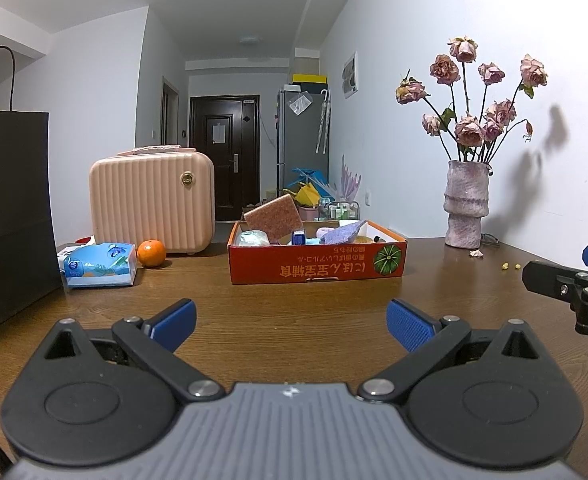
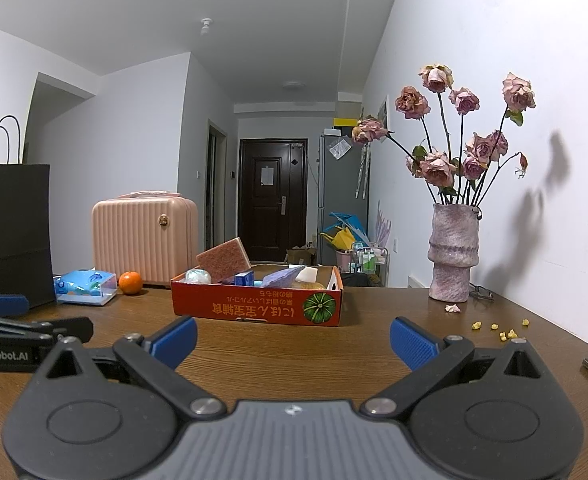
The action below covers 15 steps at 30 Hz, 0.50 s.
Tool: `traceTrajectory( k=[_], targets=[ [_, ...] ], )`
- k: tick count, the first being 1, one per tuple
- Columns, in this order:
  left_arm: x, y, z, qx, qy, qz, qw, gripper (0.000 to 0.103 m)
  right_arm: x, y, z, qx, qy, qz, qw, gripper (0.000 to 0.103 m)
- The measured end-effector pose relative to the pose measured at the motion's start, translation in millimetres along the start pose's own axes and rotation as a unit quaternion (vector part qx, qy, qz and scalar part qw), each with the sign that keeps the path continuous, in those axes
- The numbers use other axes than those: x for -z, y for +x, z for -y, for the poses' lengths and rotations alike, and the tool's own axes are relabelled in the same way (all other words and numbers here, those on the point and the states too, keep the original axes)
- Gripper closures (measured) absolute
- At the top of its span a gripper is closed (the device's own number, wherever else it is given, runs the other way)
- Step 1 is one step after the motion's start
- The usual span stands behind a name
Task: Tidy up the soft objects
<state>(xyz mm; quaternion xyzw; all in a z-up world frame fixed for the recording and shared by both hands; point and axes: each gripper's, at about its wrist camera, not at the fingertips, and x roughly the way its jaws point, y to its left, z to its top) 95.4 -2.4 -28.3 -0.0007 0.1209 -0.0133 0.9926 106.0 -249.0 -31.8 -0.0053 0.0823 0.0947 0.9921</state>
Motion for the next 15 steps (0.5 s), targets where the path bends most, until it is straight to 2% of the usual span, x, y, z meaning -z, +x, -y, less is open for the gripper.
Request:
traceTrajectory(
  k=[15],
  targets=[
    [-1.2, -1.7, -0.3, 0.002, -0.001, 0.003, 1.0000, 0.000, -1.6, -0.3, -1.7, -0.001, -0.001, 0.000, 1.000, 0.000]
  ],
)
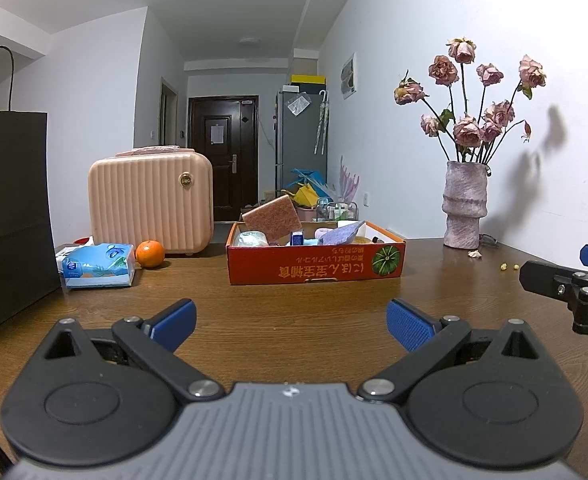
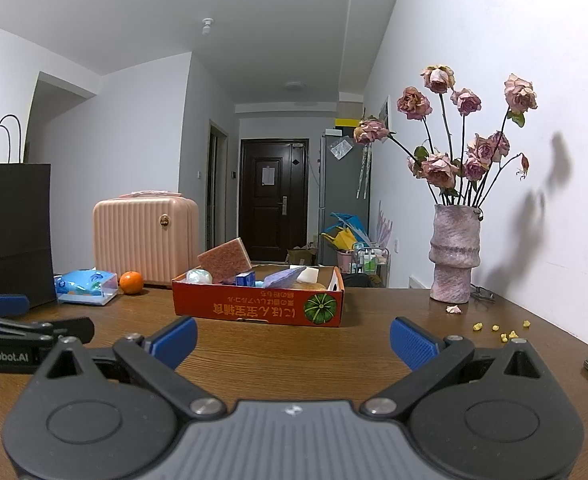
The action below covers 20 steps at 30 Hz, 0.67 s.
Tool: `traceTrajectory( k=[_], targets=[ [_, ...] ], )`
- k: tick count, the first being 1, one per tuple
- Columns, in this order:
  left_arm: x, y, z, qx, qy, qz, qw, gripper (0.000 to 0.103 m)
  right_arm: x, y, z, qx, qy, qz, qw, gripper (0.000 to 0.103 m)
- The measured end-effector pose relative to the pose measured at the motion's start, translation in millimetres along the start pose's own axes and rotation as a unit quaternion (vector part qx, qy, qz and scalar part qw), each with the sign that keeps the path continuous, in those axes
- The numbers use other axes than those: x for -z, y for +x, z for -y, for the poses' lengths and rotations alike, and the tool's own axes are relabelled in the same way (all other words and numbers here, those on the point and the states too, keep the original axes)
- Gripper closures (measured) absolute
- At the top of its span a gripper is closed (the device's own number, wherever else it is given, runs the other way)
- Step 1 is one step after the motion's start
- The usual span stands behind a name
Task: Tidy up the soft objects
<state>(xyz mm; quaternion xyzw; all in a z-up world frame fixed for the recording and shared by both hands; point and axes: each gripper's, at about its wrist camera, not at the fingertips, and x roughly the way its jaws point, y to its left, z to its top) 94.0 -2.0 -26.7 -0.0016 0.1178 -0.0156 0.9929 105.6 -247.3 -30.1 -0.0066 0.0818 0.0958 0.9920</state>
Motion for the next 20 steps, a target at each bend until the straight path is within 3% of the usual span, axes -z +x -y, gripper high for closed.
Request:
traceTrajectory(
  k=[20],
  targets=[
    [1.5, 0.4, -2.3, 0.008, -0.001, 0.004, 1.0000, 0.000, -2.7, 2.4, -1.5, 0.000, -0.002, -0.002, 1.000, 0.000]
  ],
)
